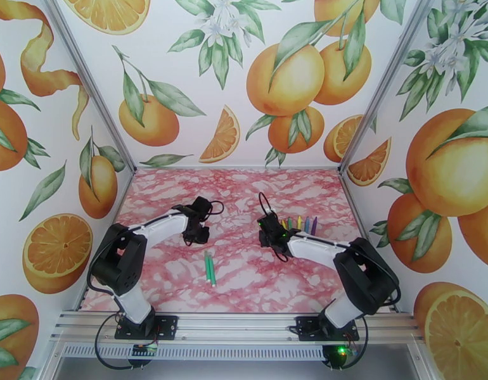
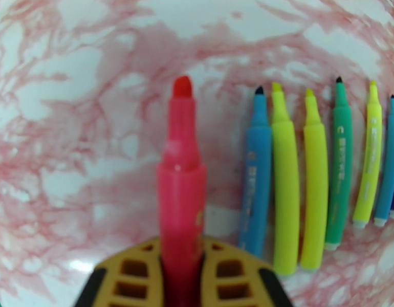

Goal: Open the pen caps

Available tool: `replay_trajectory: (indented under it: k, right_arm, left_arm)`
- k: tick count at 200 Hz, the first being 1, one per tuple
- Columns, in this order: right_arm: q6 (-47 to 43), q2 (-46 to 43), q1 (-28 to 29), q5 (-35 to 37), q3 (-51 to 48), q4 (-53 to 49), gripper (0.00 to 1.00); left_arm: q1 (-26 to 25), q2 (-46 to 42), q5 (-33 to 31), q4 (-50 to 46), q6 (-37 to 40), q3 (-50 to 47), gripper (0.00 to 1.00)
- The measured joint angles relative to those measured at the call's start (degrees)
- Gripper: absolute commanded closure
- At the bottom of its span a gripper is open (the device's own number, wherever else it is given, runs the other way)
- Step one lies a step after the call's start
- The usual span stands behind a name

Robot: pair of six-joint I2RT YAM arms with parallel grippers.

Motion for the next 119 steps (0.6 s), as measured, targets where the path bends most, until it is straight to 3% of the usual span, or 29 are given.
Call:
replay_trajectory:
  k: [74,119]
  right_arm:
    - [0.0,5.2,-1.7,-0.2,3.6,-0.2,0.99]
    - [0.2,6.3,-2.3,-0.1,3.9,-1.2,0.92]
  left_arm:
    - [0.5,3.3,-1.8,0.2,0.1,0.4,1.0]
    - [0.6,4.6,-2.6,-0.1,0.1,1.5,0.97]
